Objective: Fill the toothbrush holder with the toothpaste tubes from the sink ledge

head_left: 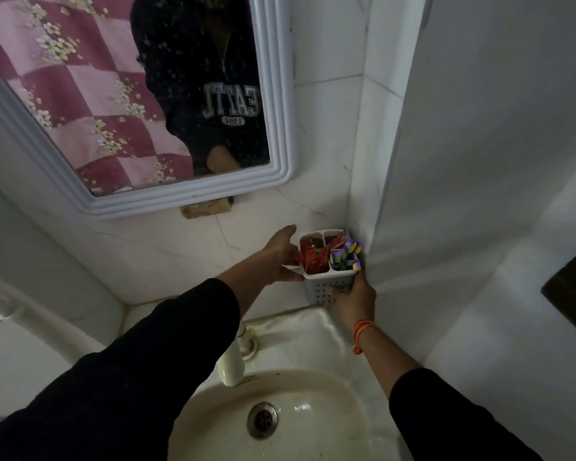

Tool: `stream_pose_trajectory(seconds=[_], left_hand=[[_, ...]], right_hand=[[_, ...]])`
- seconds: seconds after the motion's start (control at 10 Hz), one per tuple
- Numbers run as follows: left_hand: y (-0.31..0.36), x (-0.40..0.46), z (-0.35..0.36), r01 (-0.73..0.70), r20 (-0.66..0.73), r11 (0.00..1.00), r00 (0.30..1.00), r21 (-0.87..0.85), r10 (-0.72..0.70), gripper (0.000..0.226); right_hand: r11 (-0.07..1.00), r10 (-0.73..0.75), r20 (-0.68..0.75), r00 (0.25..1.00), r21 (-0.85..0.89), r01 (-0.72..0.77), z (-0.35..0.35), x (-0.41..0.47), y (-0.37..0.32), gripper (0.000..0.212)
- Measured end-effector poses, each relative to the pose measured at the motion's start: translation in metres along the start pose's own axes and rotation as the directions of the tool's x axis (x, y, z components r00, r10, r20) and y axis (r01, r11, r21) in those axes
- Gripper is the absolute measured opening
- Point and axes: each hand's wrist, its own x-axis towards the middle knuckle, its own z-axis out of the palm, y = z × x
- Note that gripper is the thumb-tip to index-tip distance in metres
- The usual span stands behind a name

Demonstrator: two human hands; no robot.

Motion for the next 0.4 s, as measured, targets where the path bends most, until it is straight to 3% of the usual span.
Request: stream_pose_trajectory(seconds=[0.2,0.4], left_hand=[[-0.007,-0.003,0.009,-0.013,-0.063,1.000,0.998,-0.017,0.012,0.052],[-0.022,-0.014,-0.007,-0.075,-0.145,0.997,0.987,0.000,0.075,0.057]], right_hand=[[0.999,0.047,-0.085,0.995,0.009,-0.046,0.002,-0.002,0.006,0.082],[0.982,0.174,-0.180,0.968,0.103,-0.158,0.000,-0.043,-0.010,0.048]])
